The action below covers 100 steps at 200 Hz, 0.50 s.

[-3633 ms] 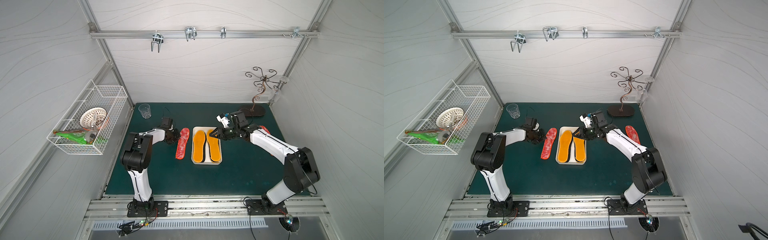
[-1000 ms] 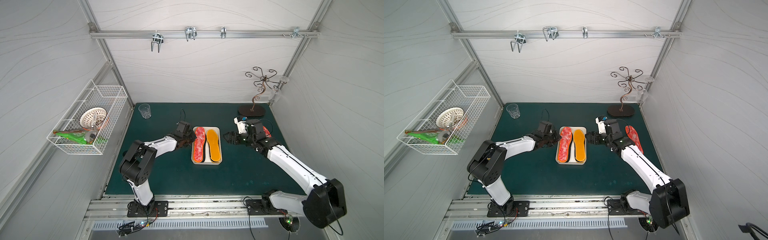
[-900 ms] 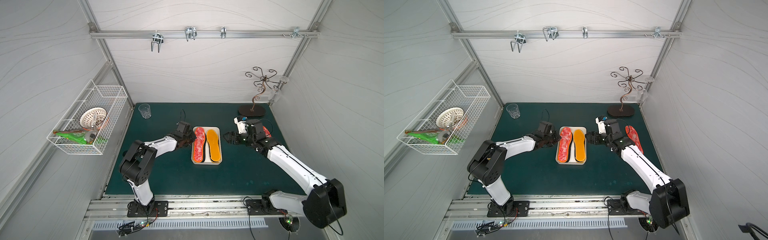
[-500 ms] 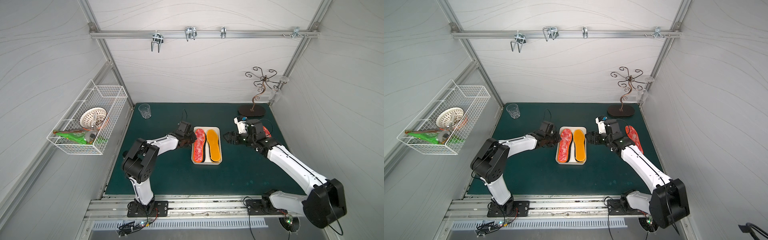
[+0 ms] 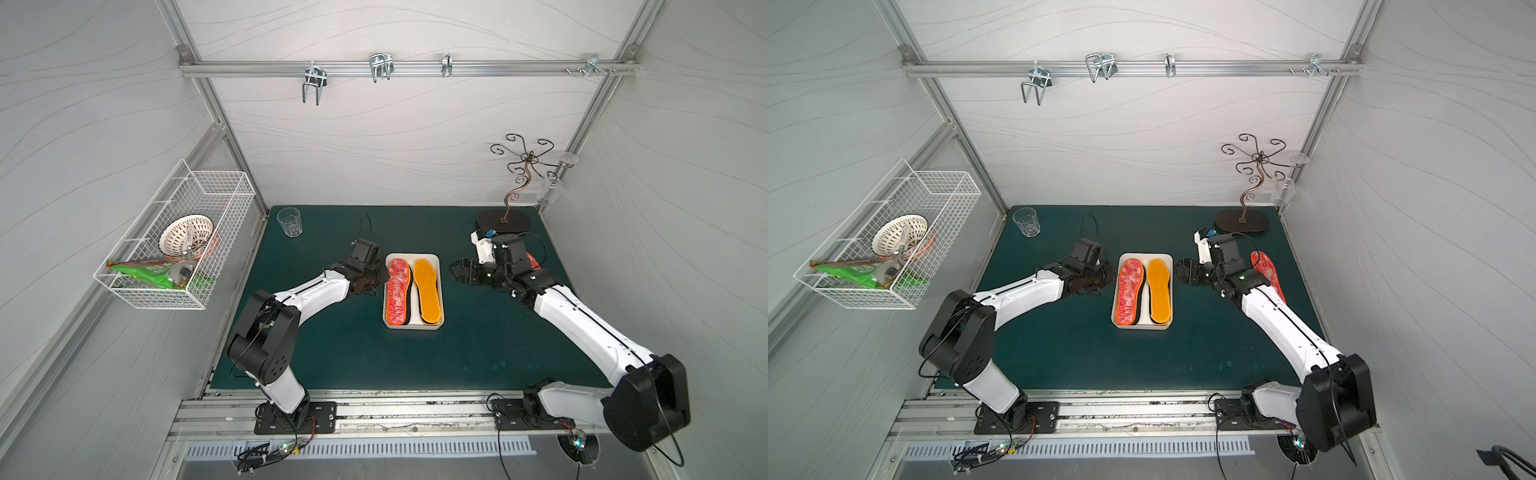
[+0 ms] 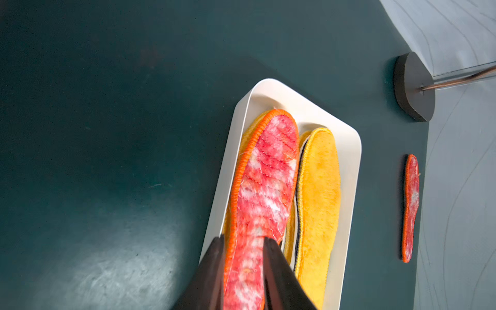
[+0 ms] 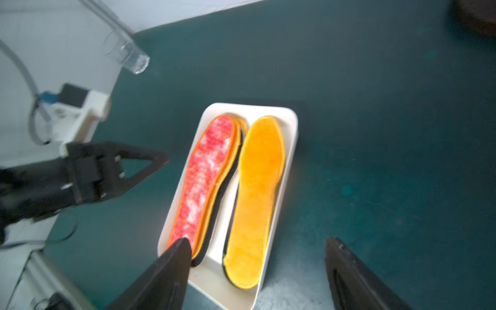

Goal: Put the insoles into the storage box
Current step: Place the insole in the storage box.

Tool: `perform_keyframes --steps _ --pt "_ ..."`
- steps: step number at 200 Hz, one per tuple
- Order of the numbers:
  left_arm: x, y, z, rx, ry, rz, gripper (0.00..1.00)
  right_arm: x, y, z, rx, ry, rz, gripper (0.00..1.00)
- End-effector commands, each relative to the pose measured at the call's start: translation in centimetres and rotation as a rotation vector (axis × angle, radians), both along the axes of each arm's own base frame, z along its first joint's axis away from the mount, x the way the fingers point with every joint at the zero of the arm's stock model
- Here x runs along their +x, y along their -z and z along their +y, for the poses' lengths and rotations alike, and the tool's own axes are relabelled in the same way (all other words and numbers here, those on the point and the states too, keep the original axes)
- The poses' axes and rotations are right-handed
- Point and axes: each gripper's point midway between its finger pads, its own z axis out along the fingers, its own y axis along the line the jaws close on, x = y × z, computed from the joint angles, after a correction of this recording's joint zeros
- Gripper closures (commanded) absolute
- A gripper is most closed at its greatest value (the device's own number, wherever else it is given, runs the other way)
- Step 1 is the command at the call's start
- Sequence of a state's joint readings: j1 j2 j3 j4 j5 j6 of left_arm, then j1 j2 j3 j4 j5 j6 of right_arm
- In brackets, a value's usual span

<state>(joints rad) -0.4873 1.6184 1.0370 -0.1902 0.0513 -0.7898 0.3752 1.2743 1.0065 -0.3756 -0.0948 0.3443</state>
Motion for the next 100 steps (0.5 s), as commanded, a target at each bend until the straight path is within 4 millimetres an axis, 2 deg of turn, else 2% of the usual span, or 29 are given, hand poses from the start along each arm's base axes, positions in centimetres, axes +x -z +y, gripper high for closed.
perform_keyframes --steps 1,11,28,45,65,74,83,100 --pt "-0.3 -3.3 1.1 0.098 0.062 -0.108 0.69 2.6 2.7 -8.1 -0.116 0.325 0.142 0.22" --pt "-1.1 -4.2 1.1 0.140 0.125 -0.110 0.65 3.8 4.2 -11.2 -0.127 0.427 0.187 0.25" --pt "-2.8 -5.9 -0.1 0.259 0.265 -0.085 0.57 4.7 6.6 -15.8 -0.182 0.584 0.252 0.32" --pt "-4.5 -6.9 -2.7 0.315 0.394 -0.089 0.55 5.6 8.0 -19.2 -0.216 0.689 0.273 0.43" --pt "-6.3 -6.5 -7.1 0.173 0.527 -0.097 0.50 6.6 9.3 -21.8 -0.240 0.748 0.305 0.51" --pt "-6.8 -6.1 -8.8 0.116 0.564 -0.096 0.43 7.1 9.9 -22.5 -0.241 0.753 0.326 0.52" --pt "-7.4 -5.6 -10.1 0.084 0.596 -0.082 0.36 7.3 10.5 -23.2 -0.250 0.764 0.353 0.52" --pt "-8.1 -4.7 -11.4 0.086 0.636 -0.059 0.34 7.5 11.6 -24.2 -0.243 0.785 0.384 0.57"
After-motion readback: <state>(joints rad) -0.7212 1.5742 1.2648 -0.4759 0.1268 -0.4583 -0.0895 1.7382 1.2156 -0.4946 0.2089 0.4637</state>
